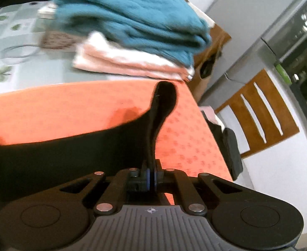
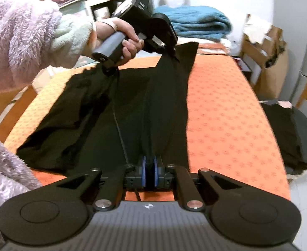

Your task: Fold clothes

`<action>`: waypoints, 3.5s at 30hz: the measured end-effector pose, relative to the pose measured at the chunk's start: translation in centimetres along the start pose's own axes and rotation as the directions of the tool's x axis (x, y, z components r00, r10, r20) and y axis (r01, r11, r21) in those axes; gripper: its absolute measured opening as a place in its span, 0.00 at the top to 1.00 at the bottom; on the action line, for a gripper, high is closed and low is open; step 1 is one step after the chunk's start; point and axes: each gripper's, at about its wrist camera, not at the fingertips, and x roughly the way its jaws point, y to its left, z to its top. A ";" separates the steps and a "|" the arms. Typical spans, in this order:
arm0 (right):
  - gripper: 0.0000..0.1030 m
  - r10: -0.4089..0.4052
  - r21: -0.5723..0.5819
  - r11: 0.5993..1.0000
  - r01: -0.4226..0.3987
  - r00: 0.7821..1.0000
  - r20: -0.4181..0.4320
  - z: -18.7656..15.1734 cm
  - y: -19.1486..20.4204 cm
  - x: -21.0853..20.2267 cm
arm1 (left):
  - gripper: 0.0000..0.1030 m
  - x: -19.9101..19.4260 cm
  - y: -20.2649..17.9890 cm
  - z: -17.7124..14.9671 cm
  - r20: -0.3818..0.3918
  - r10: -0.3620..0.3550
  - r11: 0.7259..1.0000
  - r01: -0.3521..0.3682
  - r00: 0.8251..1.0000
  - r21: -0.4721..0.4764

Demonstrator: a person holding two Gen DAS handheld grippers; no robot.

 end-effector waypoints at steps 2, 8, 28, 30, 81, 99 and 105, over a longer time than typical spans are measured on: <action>0.91 0.025 -0.011 1.000 -0.025 1.000 -0.003 0.1 1.0 0.5 | 0.94 -1.4 2.3 -0.2 -0.001 0.002 0.999 -0.002 1.000 -0.037; 0.91 0.097 -0.018 0.995 -0.098 0.995 -0.027 0.6 3.6 2.3 | 0.94 -2.3 8.9 -1.3 -0.037 0.005 0.985 -0.012 0.999 -0.174; 0.91 0.048 -0.037 0.998 -0.053 0.991 -0.122 0.3 9.6 3.8 | 0.71 -5.4 14.1 -3.4 -0.073 -0.048 0.948 0.022 0.996 -0.316; 0.91 0.036 -0.048 0.998 -0.042 0.990 -0.135 0.3 10.1 4.1 | 0.67 -7.5 13.7 -3.3 -0.075 -0.066 0.953 0.041 0.995 -0.300; 0.93 0.119 0.091 0.990 -0.111 0.989 -0.087 2.0 0.1 4.0 | 0.44 -12.0 -1.2 -18.4 -0.222 -0.098 0.986 0.064 0.970 -0.157; 0.92 0.292 -0.243 0.912 -0.331 0.938 -0.185 6.7 1.5 4.0 | 0.92 -8.4 -1.2 -18.9 -0.255 -0.101 0.954 0.021 0.962 -0.301; 0.89 0.369 -0.229 0.880 -0.416 0.902 -0.222 9.8 -2.7 3.1 | 0.92 -10.1 -1.0 -19.0 -0.207 -0.071 0.963 0.013 0.976 -0.269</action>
